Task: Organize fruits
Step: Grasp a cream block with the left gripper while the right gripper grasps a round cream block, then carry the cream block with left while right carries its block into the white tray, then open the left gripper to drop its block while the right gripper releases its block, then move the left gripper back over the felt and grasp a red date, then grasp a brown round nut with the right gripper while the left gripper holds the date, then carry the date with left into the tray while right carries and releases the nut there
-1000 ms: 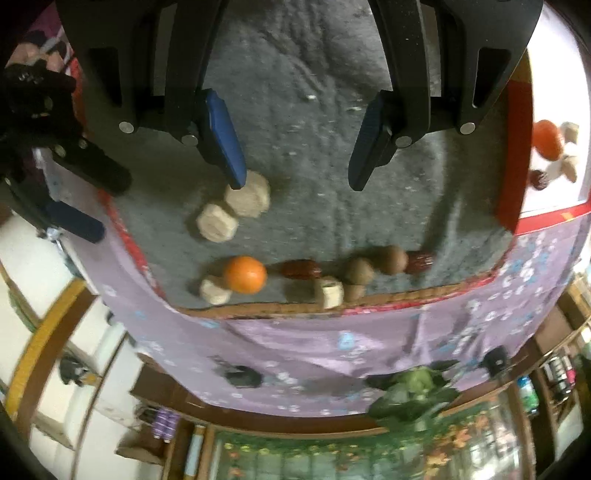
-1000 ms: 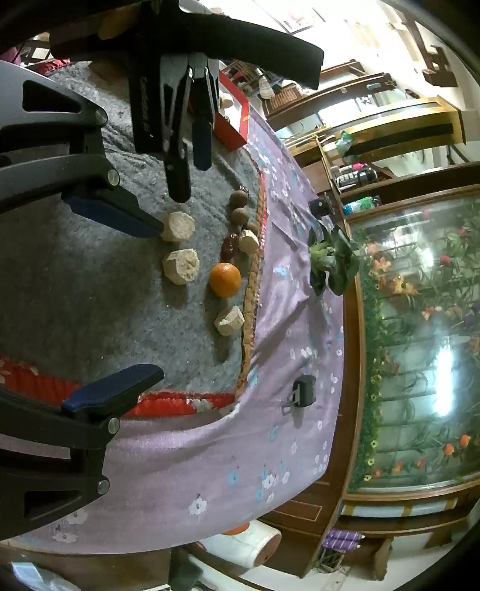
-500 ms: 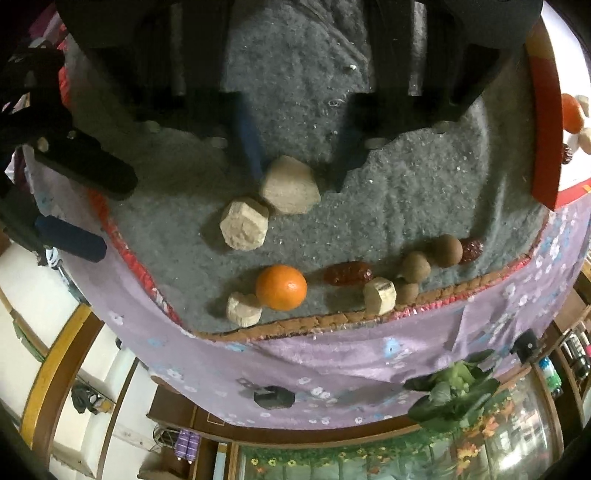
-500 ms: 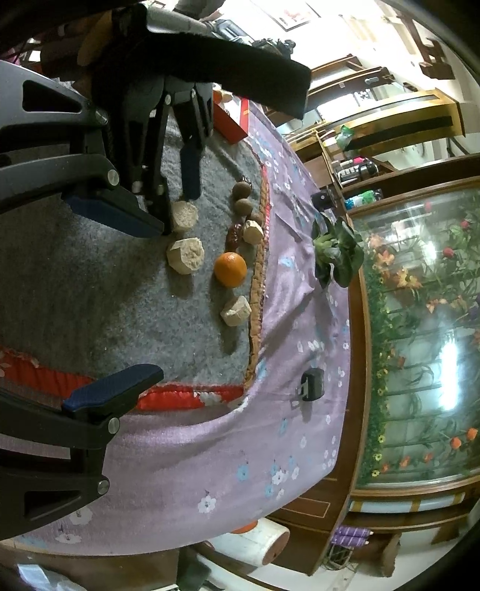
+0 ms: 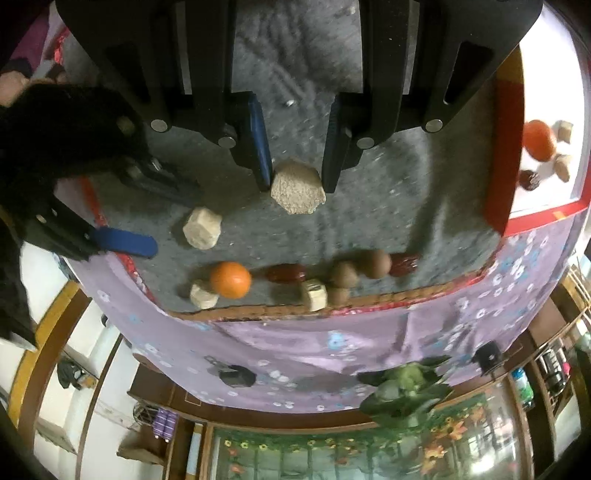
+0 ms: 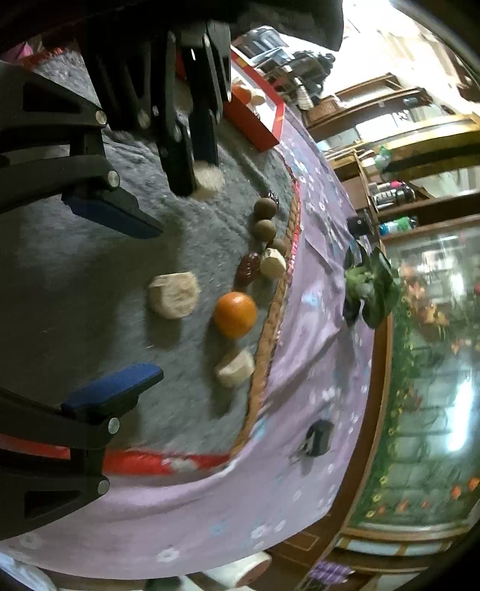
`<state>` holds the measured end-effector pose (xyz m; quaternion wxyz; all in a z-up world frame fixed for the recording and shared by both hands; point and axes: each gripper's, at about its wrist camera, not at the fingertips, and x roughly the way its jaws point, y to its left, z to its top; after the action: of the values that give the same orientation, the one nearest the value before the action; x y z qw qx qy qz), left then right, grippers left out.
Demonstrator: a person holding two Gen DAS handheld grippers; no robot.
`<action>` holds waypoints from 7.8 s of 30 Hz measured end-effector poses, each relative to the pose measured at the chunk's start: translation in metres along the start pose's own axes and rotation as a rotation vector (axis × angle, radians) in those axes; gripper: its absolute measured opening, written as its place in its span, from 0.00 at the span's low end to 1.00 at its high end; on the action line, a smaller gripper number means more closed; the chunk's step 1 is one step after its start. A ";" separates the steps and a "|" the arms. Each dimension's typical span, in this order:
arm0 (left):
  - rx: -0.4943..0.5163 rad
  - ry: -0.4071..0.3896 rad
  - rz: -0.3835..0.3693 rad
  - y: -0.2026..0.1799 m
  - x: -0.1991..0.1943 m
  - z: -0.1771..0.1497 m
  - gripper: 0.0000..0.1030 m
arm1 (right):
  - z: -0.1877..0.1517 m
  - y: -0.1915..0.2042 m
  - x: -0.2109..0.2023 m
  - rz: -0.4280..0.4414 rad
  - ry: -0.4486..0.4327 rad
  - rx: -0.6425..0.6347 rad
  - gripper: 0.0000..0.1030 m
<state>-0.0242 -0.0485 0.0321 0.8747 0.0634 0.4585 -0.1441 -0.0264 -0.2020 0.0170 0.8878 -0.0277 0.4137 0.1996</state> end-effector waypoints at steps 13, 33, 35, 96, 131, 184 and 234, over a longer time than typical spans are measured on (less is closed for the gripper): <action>-0.050 -0.026 0.044 0.026 -0.020 -0.010 0.25 | 0.002 0.021 0.009 -0.091 0.029 -0.103 0.28; -0.187 -0.104 0.184 0.107 -0.080 -0.038 0.26 | 0.033 0.143 -0.036 0.139 -0.133 -0.144 0.28; -0.205 -0.108 0.204 0.120 -0.085 -0.042 0.26 | 0.037 0.155 -0.032 0.161 -0.134 -0.151 0.28; -0.419 -0.047 0.312 0.215 -0.090 -0.075 0.50 | 0.053 0.237 0.030 0.286 -0.043 -0.296 0.48; -0.051 0.013 0.079 0.059 0.012 0.042 0.50 | 0.018 0.010 -0.030 0.083 -0.134 0.046 0.52; 0.090 -0.013 0.041 0.090 -0.039 0.003 0.17 | 0.074 0.093 0.044 0.180 -0.047 -0.346 0.43; -0.170 -0.121 0.131 0.148 -0.115 -0.068 0.18 | 0.032 0.154 -0.013 0.222 -0.116 -0.136 0.23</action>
<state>-0.0937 0.1306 0.0839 0.9105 0.0100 0.4103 -0.0509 -0.0691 -0.0578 0.0653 0.8788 -0.0301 0.3477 0.3253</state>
